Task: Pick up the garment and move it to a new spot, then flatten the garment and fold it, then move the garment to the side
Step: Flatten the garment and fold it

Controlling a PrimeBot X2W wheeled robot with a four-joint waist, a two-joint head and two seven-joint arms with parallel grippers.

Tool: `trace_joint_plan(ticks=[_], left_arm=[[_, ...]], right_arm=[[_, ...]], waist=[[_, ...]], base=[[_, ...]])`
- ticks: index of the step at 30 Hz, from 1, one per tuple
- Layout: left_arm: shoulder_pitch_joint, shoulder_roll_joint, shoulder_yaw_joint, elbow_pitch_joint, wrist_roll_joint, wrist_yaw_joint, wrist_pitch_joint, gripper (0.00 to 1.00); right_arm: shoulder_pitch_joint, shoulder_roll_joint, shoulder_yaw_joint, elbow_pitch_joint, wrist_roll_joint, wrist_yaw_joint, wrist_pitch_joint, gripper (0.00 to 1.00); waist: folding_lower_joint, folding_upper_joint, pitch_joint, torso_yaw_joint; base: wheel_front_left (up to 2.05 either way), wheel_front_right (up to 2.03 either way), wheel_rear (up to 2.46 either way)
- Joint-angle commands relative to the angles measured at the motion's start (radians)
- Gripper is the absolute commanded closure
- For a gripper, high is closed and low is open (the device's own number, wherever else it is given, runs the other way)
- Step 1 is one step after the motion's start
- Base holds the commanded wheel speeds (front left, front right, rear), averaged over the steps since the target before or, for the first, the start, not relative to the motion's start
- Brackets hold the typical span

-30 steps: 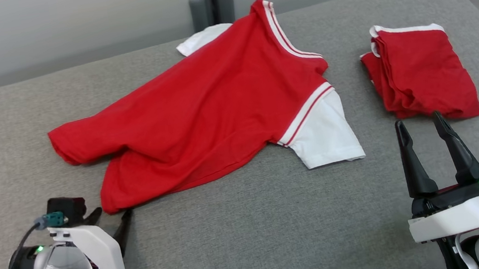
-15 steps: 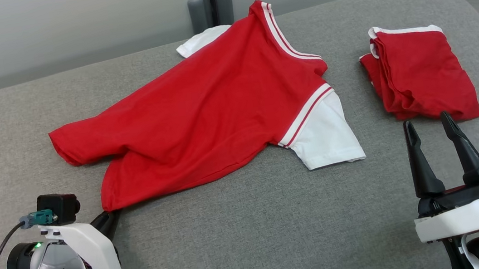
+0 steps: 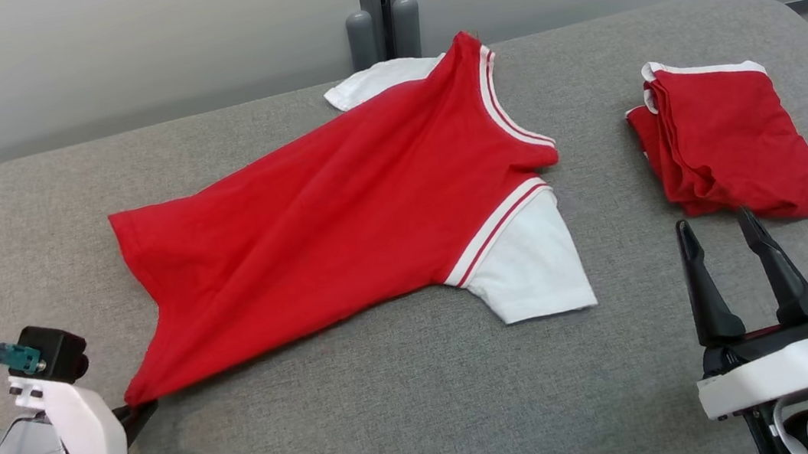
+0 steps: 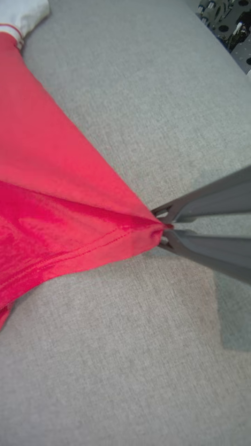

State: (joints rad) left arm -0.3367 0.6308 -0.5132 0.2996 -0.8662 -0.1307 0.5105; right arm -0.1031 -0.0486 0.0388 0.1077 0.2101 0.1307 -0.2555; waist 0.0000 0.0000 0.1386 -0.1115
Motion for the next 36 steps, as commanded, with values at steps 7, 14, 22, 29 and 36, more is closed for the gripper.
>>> trace_joint_plan(ticks=[7,14,22,29,36], left_arm=[[0.06,0.029,0.001,0.001,-0.019,0.019,0.022,0.0],[0.105,0.033,0.021,-0.047,0.015,0.055,-0.077,0.0],[0.171,0.049,0.09,-0.171,0.061,0.145,-0.237,0.0],[0.231,-0.038,0.17,-0.237,0.13,0.258,-0.534,0.0],[0.29,-0.146,0.213,-0.198,0.146,0.286,-0.743,0.0]], right_arm=[[0.005,-0.005,-0.004,0.02,0.005,0.0,0.033,0.0],[0.006,-0.005,-0.017,0.022,-0.01,0.0,0.048,0.0],[0.02,-0.005,-0.028,0.013,-0.021,0.0,0.076,0.0],[0.033,-0.005,-0.041,0.006,-0.026,0.0,0.088,0.0],[0.058,-0.005,-0.067,0.014,0.001,0.0,0.073,0.0]], waist=[[0.0,0.0,0.02,-0.014],[0.0,0.0,0.008,0.011],[0.0,0.0,-0.029,0.068],[0.0,0.0,-0.046,0.106],[0.0,0.0,-0.05,0.128]], base=[[0.0,0.0,0.0],[0.0,0.0,0.0],[0.0,0.0,0.0],[0.0,0.0,0.0],[0.0,0.0,0.0]])
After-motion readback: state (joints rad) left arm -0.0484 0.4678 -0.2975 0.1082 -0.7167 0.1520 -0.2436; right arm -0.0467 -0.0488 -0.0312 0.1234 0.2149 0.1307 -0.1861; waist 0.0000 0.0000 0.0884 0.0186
